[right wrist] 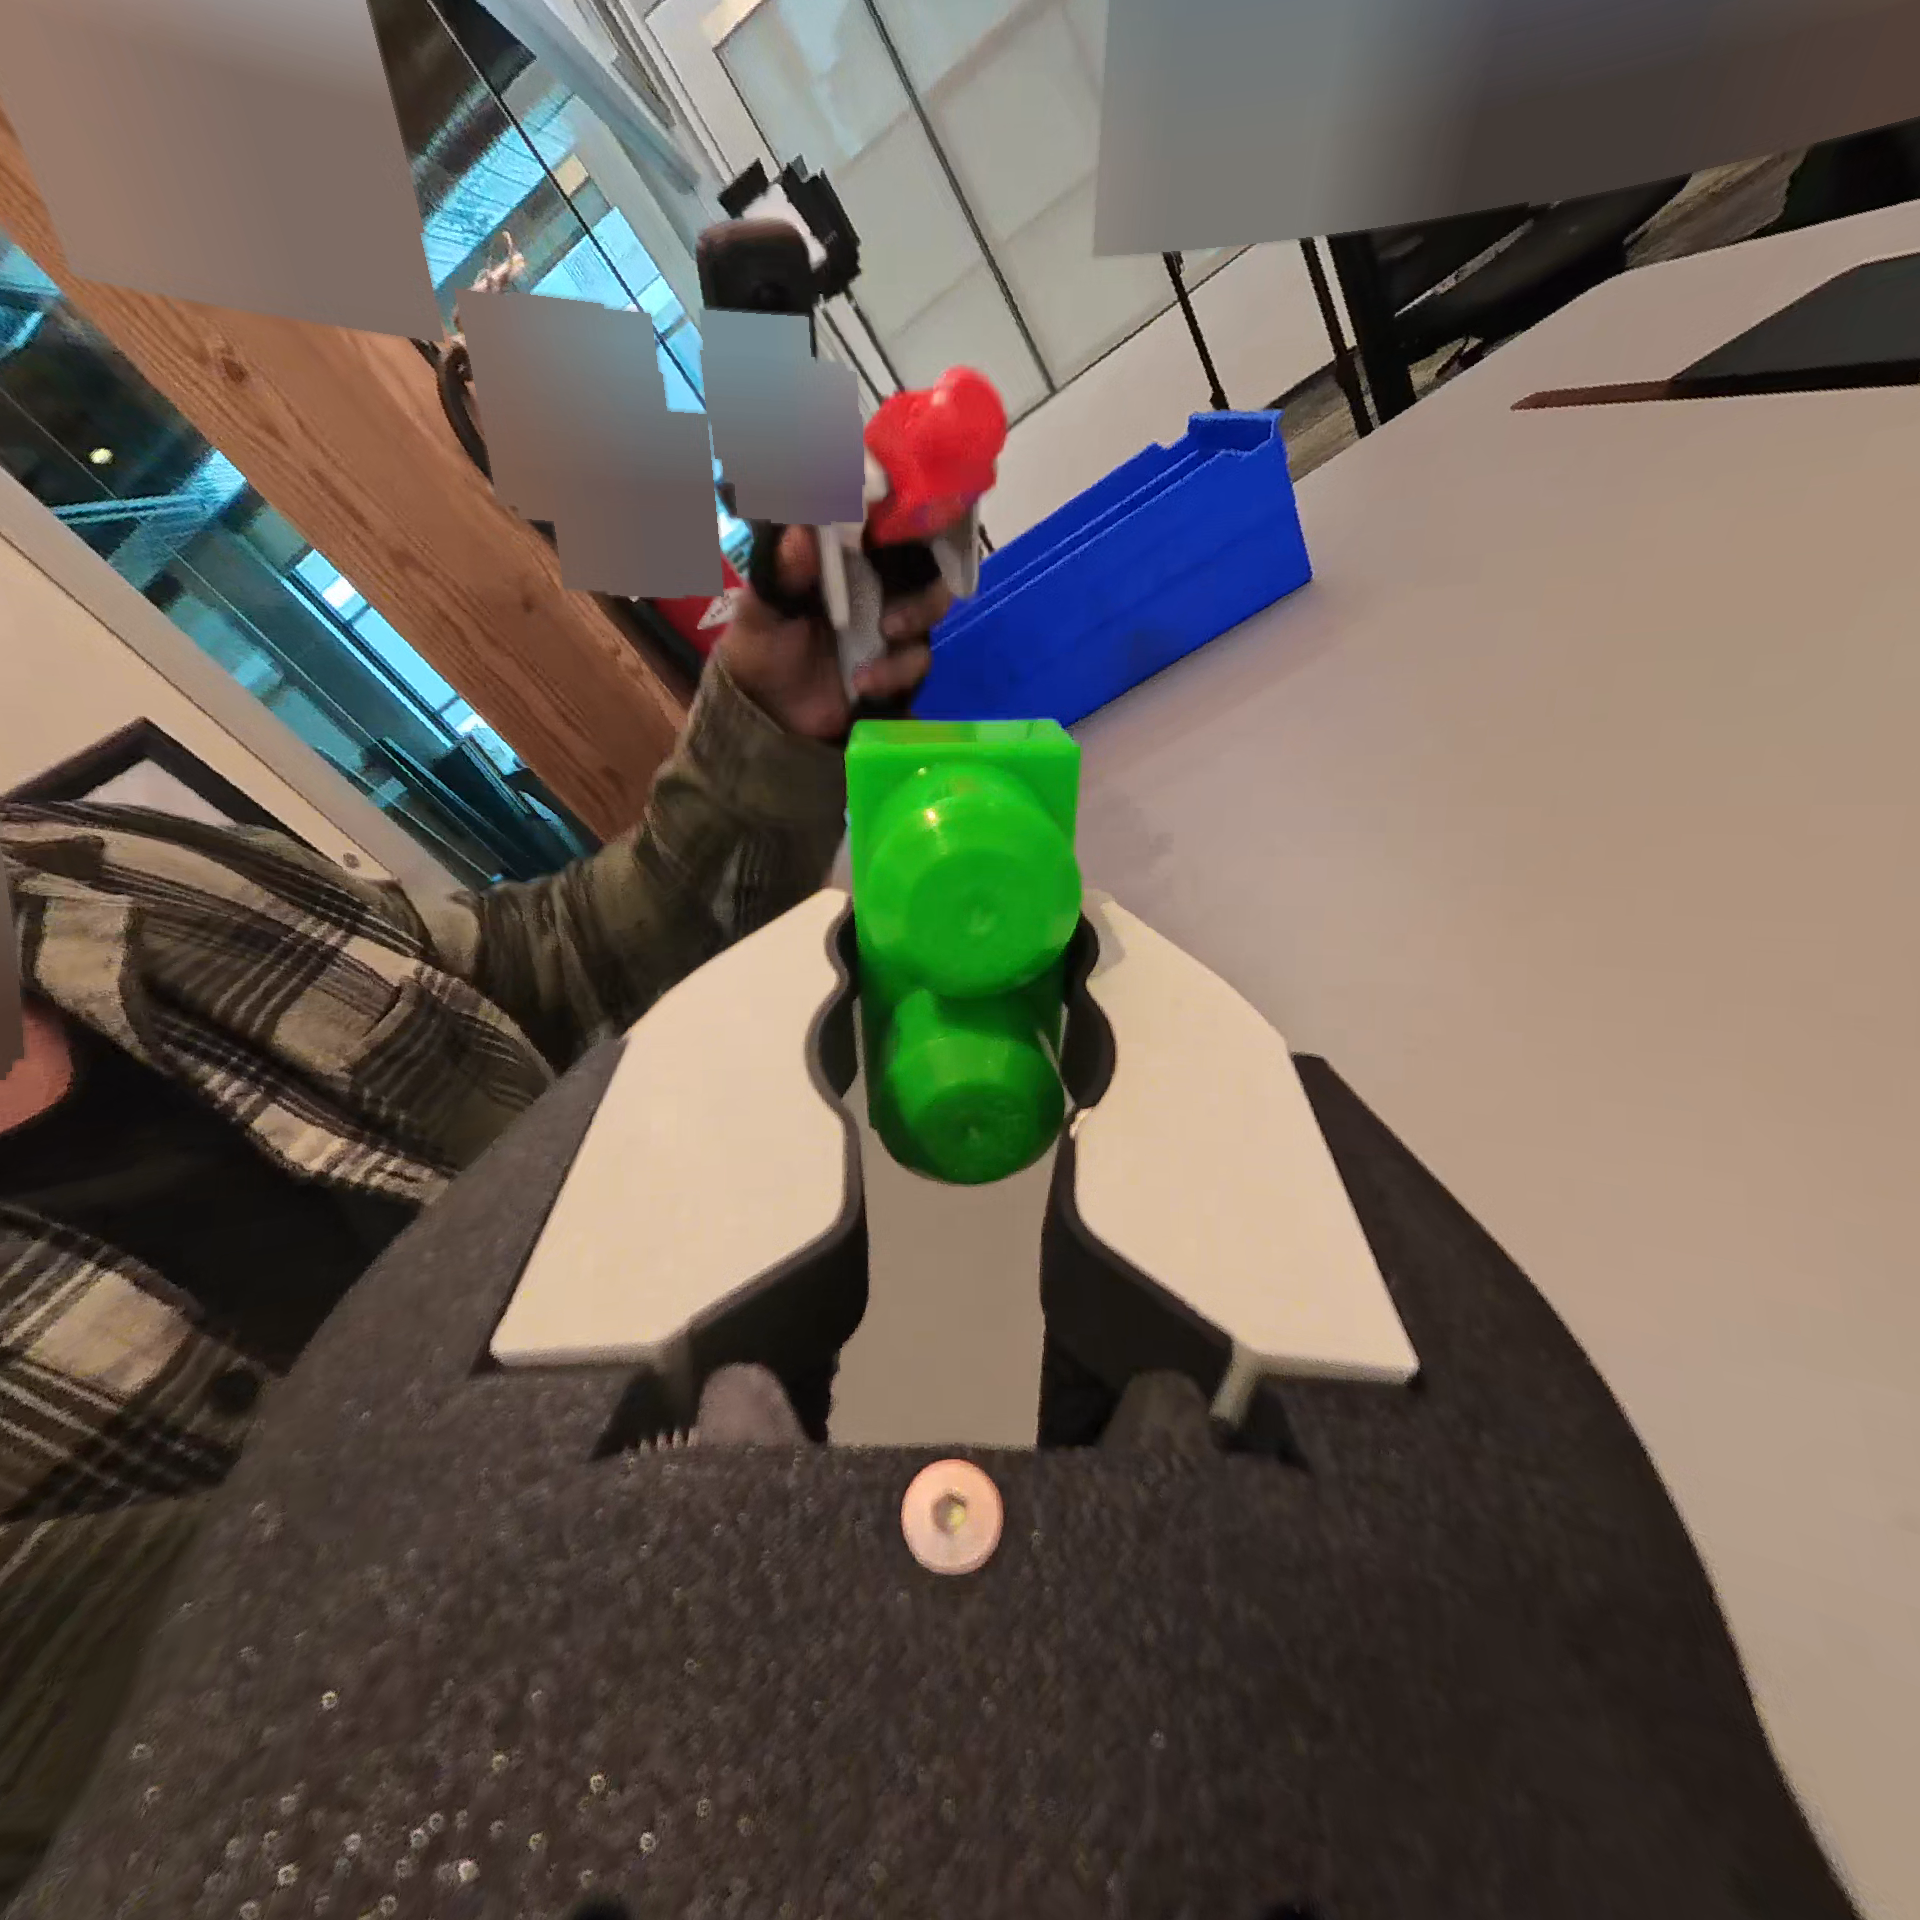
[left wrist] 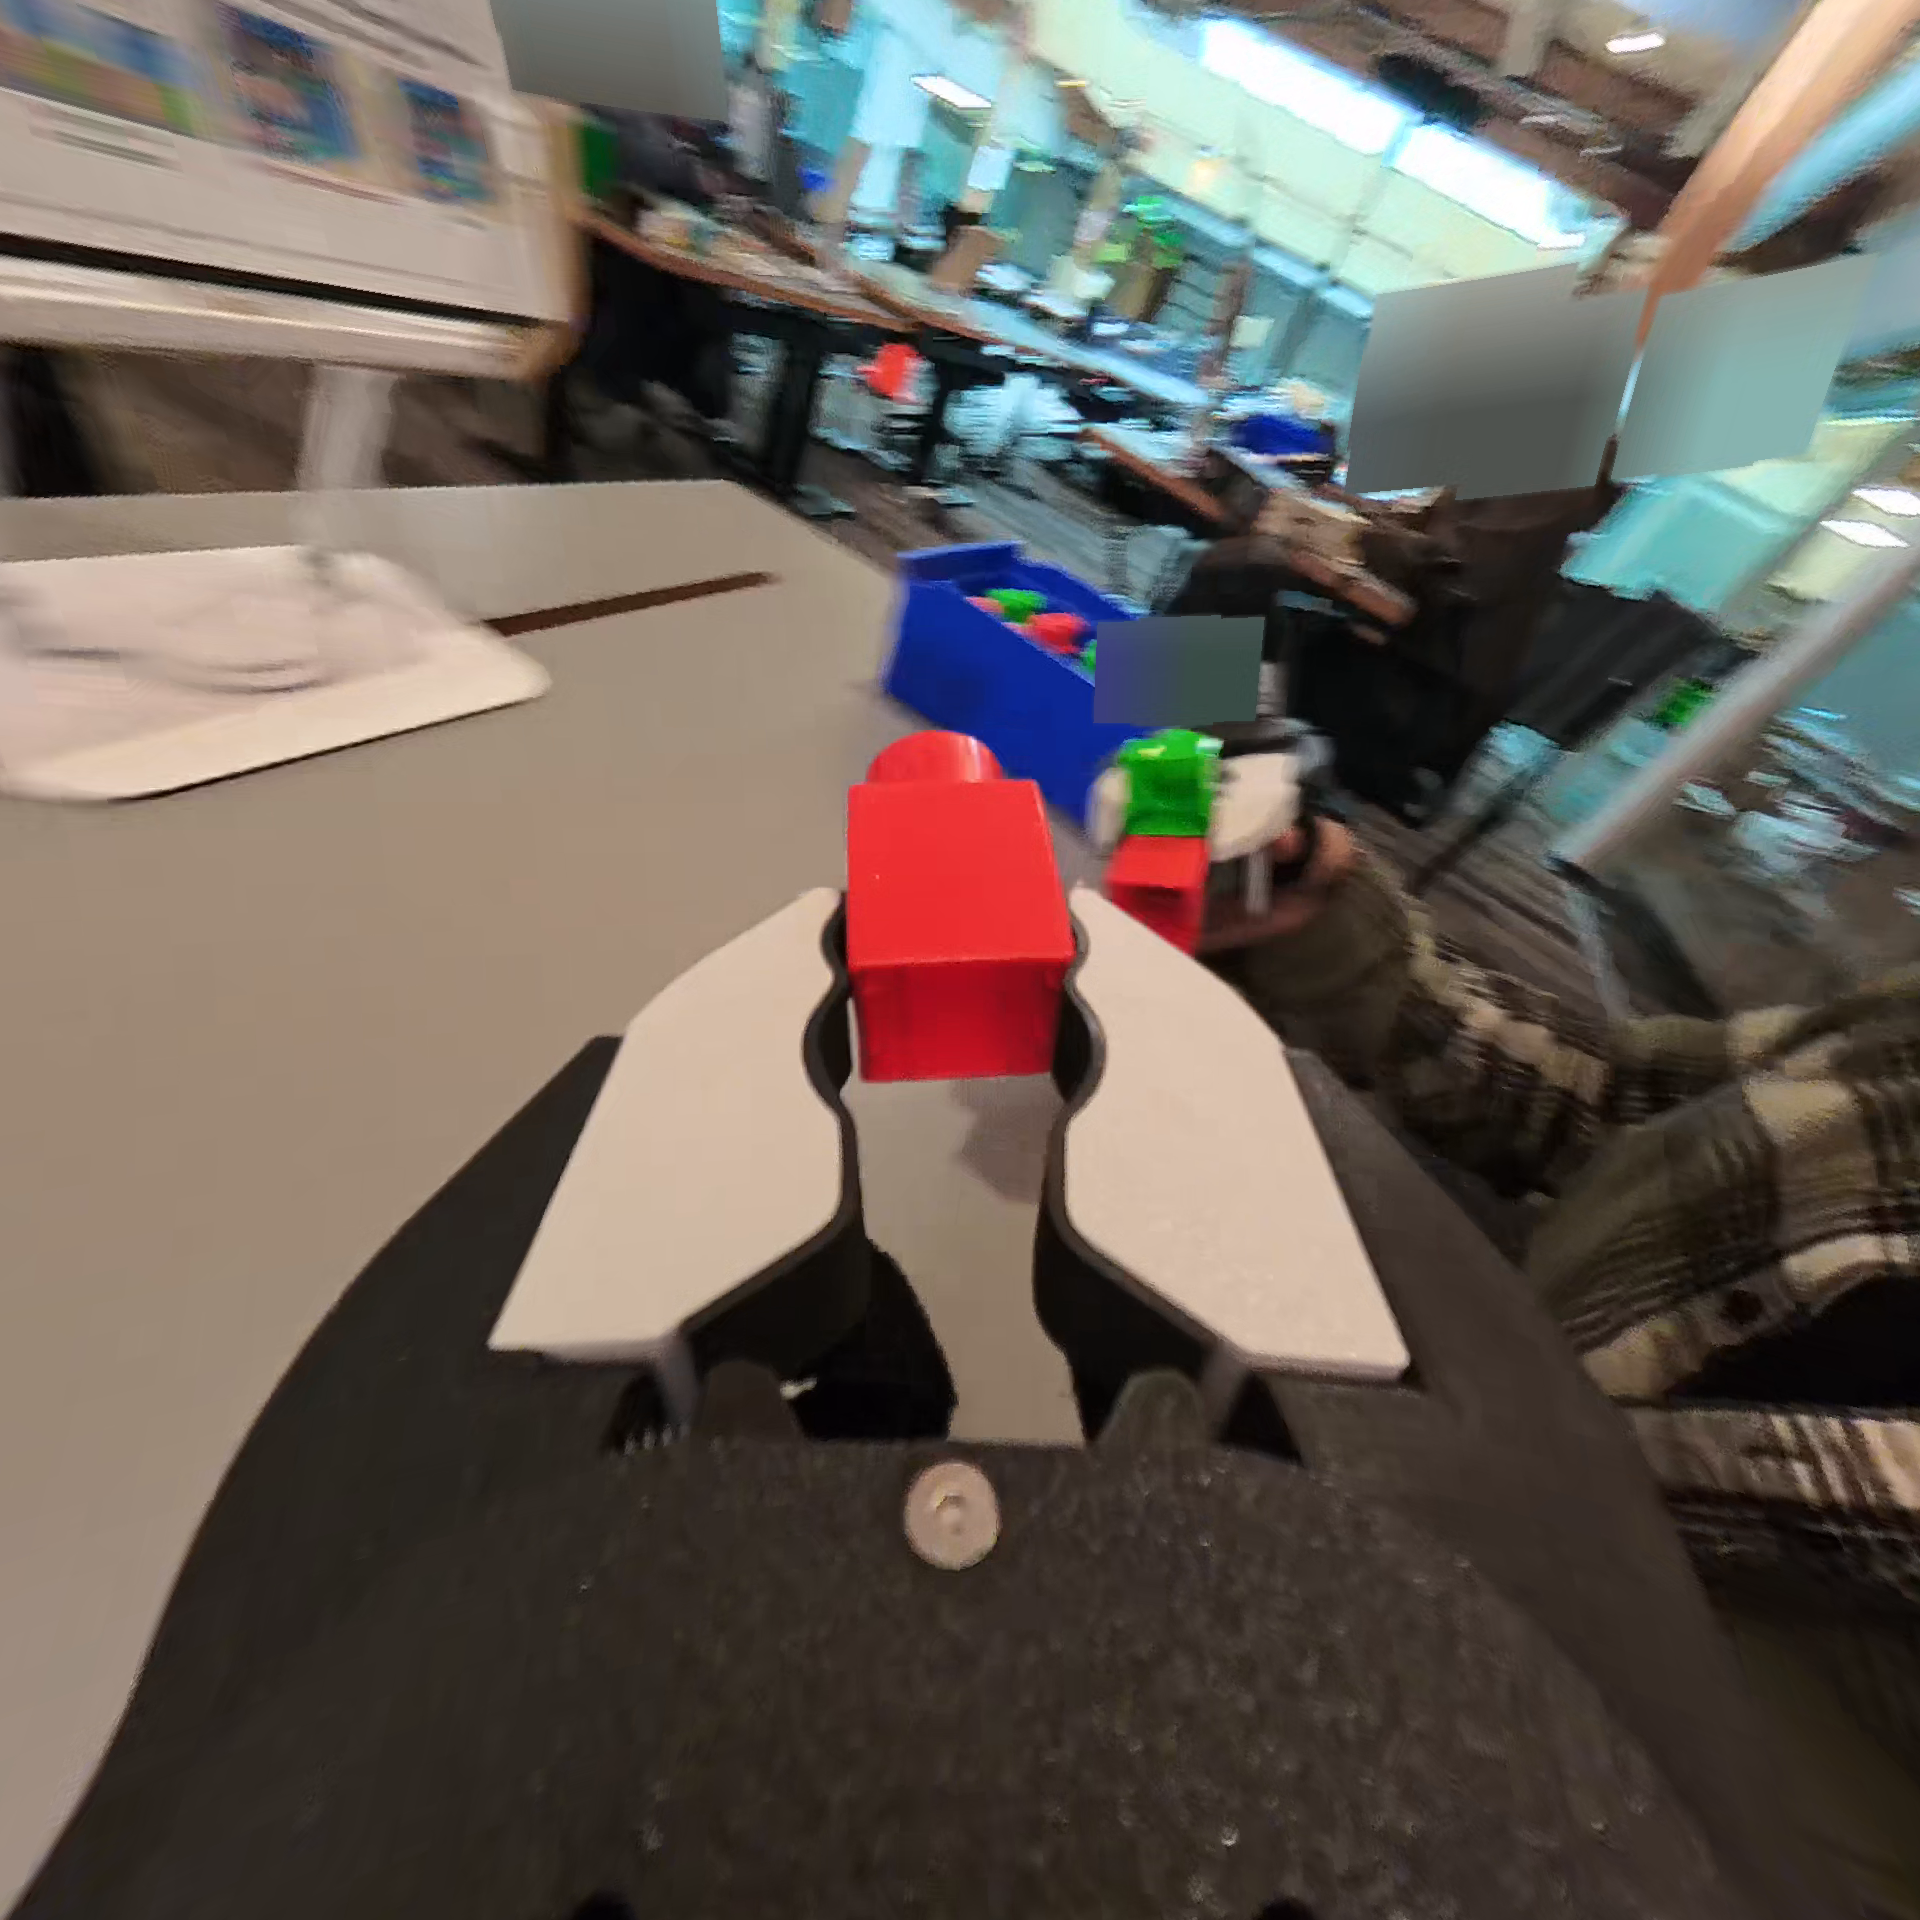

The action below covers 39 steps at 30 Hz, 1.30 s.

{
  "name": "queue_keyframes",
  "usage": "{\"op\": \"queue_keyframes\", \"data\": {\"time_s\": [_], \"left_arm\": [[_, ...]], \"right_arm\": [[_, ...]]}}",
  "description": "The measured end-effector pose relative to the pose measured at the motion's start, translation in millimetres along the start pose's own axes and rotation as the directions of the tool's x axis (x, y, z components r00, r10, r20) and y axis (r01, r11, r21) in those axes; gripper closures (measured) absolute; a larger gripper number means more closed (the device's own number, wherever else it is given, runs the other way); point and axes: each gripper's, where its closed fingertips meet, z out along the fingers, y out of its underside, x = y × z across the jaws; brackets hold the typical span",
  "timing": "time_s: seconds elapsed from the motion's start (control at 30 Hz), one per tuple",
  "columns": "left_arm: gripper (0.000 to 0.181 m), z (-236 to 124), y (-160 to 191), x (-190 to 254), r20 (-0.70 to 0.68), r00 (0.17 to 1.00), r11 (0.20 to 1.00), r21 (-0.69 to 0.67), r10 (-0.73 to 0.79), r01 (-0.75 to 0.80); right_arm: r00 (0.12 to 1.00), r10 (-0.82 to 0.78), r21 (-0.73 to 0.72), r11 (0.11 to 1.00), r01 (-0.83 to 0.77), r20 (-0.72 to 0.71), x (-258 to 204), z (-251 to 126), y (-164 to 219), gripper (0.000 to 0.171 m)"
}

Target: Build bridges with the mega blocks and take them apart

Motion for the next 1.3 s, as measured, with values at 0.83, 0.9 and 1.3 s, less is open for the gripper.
{"op": "queue_keyframes", "data": {"time_s": [0.83, 0.9, 1.3], "left_arm": [[0.108, -268.4, 15.4, -217.1, 0.708, 0.68, 0.969, 0.028, -0.191, 0.243], [0.098, -231.9, -8.3, -187.0, 0.669, 0.739, 0.994, 0.008, -0.083, 0.105], [0.112, 81.5, 83.6, 71.5, -0.308, 0.939, 0.962, -0.265, -0.151, 0.068]], "right_arm": [[0.998, -0.011, 0.035, 0.999, 0.013, -0.06, -4.8, 13.5, 18.0, 0.135], [0.997, -0.013, 0.041, 0.999, 0.016, -0.07, -4.6, 13.4, 15.7, 0.135], [0.999, -0.033, 0.075, 0.997, 0.03, 0.032, -29.7, 41.4, -6.4, 0.136]]}}
